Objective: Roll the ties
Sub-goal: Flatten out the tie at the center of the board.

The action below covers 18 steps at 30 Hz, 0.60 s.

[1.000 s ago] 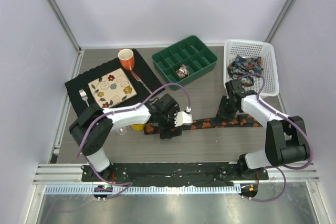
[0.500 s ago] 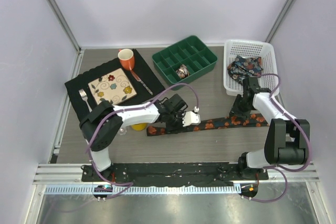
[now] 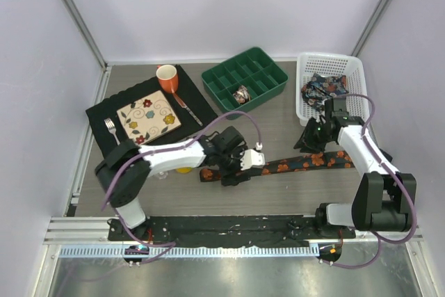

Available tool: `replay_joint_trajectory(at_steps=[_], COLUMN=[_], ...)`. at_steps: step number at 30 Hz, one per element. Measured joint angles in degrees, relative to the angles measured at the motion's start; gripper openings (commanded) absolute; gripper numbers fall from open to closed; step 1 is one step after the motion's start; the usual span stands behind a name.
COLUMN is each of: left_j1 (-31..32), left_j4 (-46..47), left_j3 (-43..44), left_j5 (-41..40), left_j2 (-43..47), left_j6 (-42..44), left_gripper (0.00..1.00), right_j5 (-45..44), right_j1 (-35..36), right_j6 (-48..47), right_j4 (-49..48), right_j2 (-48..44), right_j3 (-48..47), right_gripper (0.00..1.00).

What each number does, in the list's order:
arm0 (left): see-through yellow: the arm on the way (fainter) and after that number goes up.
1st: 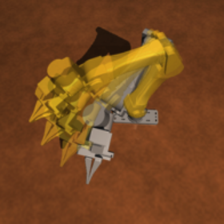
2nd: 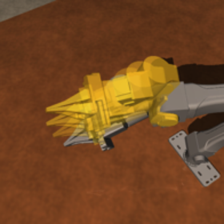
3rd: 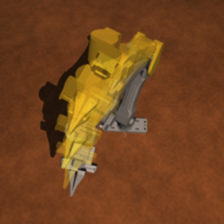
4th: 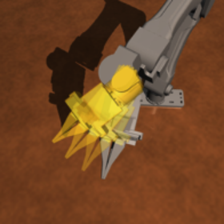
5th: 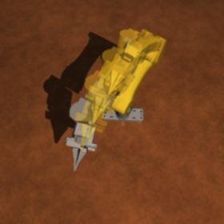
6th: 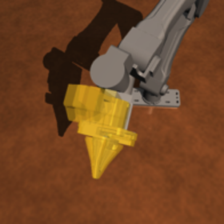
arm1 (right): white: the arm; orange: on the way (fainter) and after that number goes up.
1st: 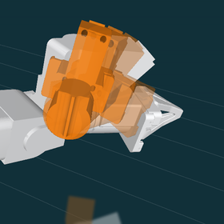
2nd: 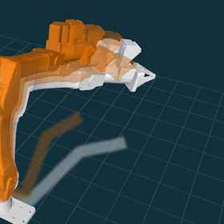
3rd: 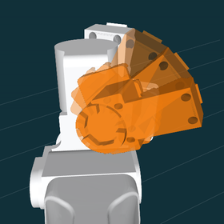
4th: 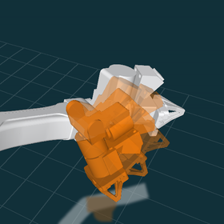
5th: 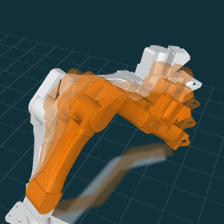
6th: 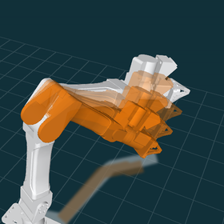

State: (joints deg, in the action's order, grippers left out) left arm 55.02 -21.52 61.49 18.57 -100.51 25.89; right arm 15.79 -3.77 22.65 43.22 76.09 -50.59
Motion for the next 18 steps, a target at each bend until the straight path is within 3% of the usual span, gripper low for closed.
replay_joint_trajectory(at_steps=[8,15,18], left_j1=[-4.1,-4.2,-4.2], left_j4=[-4.8,-8.0,-8.4], left_j3=[-7.9,-12.4,-12.5], left_j5=[2.0,-2.2,-3.9], left_j2=[23.1,21.6,19.1], left_j6=[3.2,5.2,5.2], left_gripper=[0.78,0.72,0.70], right_j5=[5.1,3.9,2.1], right_j1=[19.1,25.0,25.5], right_j6=[9.5,12.0,11.8], right_j4=[-8.8,-13.9,-14.9], right_j2=[0.2,11.2,15.4], right_j3=[-0.2,-1.6,-1.7], right_gripper=[0.32,0.29,0.17])
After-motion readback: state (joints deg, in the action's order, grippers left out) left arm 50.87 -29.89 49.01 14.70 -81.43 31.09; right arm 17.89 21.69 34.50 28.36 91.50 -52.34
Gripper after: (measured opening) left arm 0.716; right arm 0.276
